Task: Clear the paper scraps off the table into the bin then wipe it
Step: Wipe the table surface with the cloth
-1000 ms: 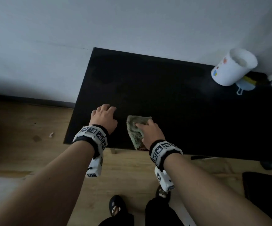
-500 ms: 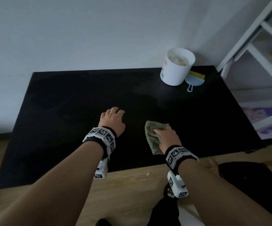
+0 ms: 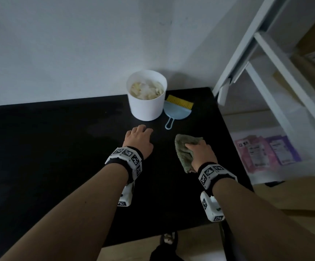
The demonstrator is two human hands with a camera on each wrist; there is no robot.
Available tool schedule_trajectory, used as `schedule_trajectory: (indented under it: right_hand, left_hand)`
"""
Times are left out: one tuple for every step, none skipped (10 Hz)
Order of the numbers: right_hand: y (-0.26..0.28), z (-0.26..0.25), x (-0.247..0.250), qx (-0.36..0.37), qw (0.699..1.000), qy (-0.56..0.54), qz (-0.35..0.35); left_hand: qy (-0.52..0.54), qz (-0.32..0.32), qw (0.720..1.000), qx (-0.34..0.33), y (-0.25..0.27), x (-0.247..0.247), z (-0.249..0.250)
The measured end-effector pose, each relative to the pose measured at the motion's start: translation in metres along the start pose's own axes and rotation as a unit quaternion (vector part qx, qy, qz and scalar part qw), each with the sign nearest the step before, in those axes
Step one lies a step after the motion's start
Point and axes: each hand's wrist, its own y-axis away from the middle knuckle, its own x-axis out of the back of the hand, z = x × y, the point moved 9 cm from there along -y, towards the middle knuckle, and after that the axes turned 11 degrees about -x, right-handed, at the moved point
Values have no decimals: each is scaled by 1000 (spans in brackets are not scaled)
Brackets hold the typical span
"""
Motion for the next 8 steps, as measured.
schedule_trajectory:
  right_hand:
    - [-32, 28, 17, -2, 1000, 2, -1]
    - [-56, 40, 27, 15, 1000, -14, -8]
    - [-70, 41, 36, 33, 999, -17, 8]
    - [-74, 43, 37, 29, 999, -19, 11]
    - [-71, 44, 36, 19, 1000, -4, 9]
    - [-68, 41, 33, 19, 1000, 3, 11]
    - [-58, 42, 33, 7, 1000, 0, 11]
    - [-50, 37, 41, -6, 999, -12, 46]
  left_hand:
    - [-2, 0, 1000, 1, -31, -1, 23]
    - [-5, -4, 1000, 7, -48, -1, 32]
    - [-9, -9, 1000, 14, -55, -1, 34]
    - [-12, -6, 1000, 17, -57, 2, 33]
    - [-16, -6, 1000, 16, -54, 6, 31]
    - [-25, -9, 999, 19, -46, 9, 20]
    - [-23, -11, 999, 22, -35, 13, 8]
    - [-28, -9, 999, 29, -28, 16, -5]
